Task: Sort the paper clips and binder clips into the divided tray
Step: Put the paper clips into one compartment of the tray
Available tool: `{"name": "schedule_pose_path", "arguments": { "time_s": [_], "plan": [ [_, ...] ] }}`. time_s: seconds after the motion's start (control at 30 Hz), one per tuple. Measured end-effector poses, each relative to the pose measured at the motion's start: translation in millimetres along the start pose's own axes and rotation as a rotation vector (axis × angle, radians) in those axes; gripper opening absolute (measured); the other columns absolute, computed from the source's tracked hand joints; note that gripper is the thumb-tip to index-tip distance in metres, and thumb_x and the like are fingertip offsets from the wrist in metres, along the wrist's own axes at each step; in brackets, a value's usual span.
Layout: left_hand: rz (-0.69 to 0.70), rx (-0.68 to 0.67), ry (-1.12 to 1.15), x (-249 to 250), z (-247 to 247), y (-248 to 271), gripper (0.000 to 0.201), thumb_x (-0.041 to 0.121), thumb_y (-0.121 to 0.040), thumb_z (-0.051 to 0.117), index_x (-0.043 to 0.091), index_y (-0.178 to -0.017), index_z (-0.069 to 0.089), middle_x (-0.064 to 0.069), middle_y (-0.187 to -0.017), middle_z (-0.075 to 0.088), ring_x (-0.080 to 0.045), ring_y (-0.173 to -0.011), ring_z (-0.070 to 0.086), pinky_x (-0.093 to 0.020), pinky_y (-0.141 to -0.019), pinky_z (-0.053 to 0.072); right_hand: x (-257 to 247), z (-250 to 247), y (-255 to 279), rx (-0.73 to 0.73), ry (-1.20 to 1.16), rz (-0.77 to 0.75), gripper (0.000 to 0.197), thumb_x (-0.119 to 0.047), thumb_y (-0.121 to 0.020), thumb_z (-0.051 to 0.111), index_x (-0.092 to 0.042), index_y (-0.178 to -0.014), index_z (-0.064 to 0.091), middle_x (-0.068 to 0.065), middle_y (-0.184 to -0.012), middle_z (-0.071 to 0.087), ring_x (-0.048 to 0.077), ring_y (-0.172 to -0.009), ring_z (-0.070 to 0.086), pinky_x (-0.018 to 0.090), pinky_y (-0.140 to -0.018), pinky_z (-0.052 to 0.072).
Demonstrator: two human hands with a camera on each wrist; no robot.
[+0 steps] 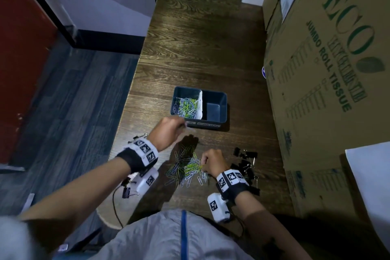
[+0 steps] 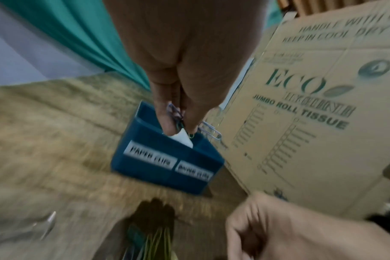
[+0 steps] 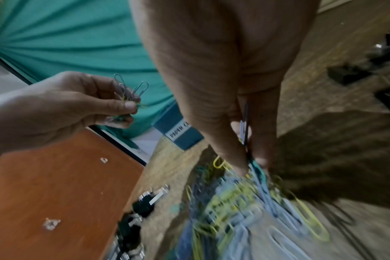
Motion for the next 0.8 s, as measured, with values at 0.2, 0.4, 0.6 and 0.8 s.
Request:
{"name": "schedule_pose_path", "arguments": {
  "time_s": [0.2,0.4,0.6,0.8],
  "plan": [
    [-0.057,0.099,0.004,-1.0,-44.0,-59.4,0.014,0.011,-0.087,0.07,0.01,-0.1,0.066,0.002,-0.087,0.061,-0.012,-0.076,0.058,-0.03,-0.075,0.055,-69.7,-70.4,5.4,0.073,-0.032,-0.153,0.023,0.011,-0.077,0.067,-0.005,-0.06,0.069,0.007,-0.067,0.072,0.019,-0.067,0.07,0.036,-0.071,0.059],
    [-0.175,0.183,-0.144,-32.3,-36.5,-39.8,0.014,0.019,-0.088,0.066,0.02,-0.102,0.065,0.0,-0.092,0.069,-0.019,-0.079,0.064,-0.035,-0.071,0.056,-122.1,-151.9,-14.7,0.264,-0.071,-0.187,0.02,0.004,-0.081,0.069,-0.007,-0.065,0.072,0.006,-0.071,0.072,0.016,-0.07,0.068,0.029,-0.07,0.057],
    [-0.273,-0.109,-0.218,-55.2,40.0,26.1,0.014,0.012,-0.087,0.063,0.015,-0.101,0.064,-0.005,-0.096,0.067,-0.022,-0.08,0.064,-0.035,-0.071,0.055,-145.7,-185.1,-37.2,0.406,-0.2,-0.204,0.022,-0.006,-0.079,0.081,-0.013,-0.098,0.074,0.001,-0.086,0.067,0.015,-0.081,0.062,0.027,-0.074,0.05],
    [-0.429,-0.37,-0.289,-82.4,97.2,79.5,0.045,0.016,-0.084,0.063,0.011,-0.125,0.046,-0.012,-0.12,0.051,-0.032,-0.107,0.057,-0.043,-0.081,0.051,-105.7,-144.5,-32.4,0.421,-0.233,-0.193,0.04,-0.001,-0.083,0.073,-0.012,-0.12,0.065,0.007,-0.089,0.07,0.015,-0.078,0.062,0.027,-0.074,0.053]
  ]
}}
Point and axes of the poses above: each hand's wrist, its own y-axis away from the middle knuckle, its own z-axis out of the palm, x = y × z, the point moved 10 cm from there along -y, towards the middle knuckle
